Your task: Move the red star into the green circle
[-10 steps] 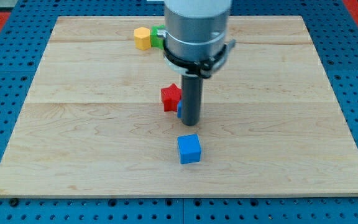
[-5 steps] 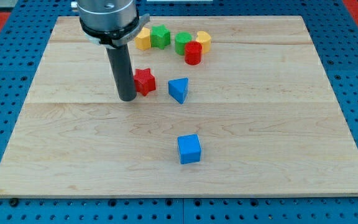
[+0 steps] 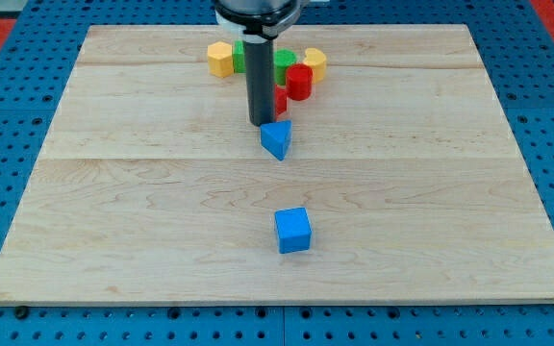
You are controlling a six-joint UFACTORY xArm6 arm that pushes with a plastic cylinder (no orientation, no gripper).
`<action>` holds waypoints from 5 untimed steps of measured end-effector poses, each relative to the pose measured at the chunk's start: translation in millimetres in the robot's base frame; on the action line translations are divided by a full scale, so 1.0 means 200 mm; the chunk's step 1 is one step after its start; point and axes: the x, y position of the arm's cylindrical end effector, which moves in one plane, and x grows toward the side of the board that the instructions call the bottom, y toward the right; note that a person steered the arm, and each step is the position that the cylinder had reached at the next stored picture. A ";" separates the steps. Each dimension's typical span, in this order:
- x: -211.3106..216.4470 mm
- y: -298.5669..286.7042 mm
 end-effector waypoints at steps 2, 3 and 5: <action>-0.06 0.05; -0.15 0.05; -0.16 -0.07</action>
